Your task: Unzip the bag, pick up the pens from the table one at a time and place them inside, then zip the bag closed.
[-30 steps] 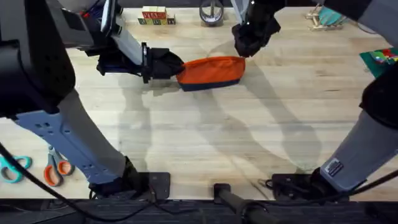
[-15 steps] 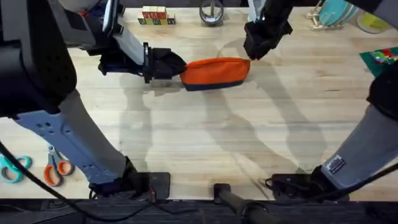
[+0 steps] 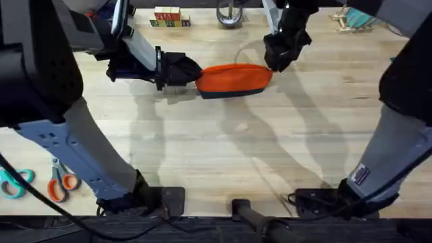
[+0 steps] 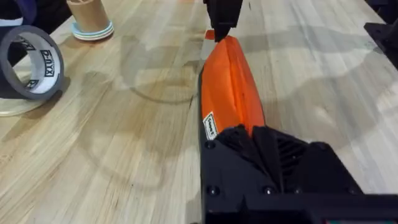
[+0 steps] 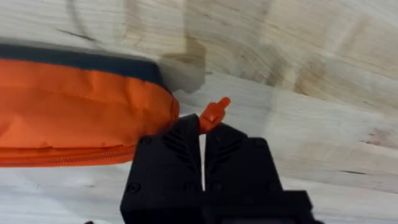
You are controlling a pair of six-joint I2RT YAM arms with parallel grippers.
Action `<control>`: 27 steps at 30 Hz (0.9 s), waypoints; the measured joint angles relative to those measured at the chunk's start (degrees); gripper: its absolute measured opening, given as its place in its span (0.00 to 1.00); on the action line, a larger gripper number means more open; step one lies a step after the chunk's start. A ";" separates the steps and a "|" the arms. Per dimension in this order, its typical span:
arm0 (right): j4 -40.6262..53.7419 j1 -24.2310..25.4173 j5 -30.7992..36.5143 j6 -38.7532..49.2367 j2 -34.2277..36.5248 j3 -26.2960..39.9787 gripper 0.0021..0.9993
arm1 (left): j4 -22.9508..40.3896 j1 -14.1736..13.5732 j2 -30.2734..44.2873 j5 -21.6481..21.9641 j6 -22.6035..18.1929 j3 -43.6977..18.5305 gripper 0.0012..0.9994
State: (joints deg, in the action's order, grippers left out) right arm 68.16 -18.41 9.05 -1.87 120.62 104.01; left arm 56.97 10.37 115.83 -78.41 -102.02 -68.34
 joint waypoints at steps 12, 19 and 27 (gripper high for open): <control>-0.19 -0.24 1.16 -0.08 0.00 0.12 0.10 | 0.00 0.05 0.00 0.00 0.00 0.00 0.04; 0.66 1.28 8.17 -0.32 0.00 0.85 0.98 | 0.00 0.89 0.00 0.20 0.00 0.00 0.04; 0.68 1.28 9.59 -1.26 -0.02 1.01 1.00 | 0.00 1.03 0.00 0.22 0.00 0.00 0.04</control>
State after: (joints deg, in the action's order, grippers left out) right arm 68.84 -17.13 18.64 -3.13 120.60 105.02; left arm 56.97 11.40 115.83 -78.19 -102.02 -68.34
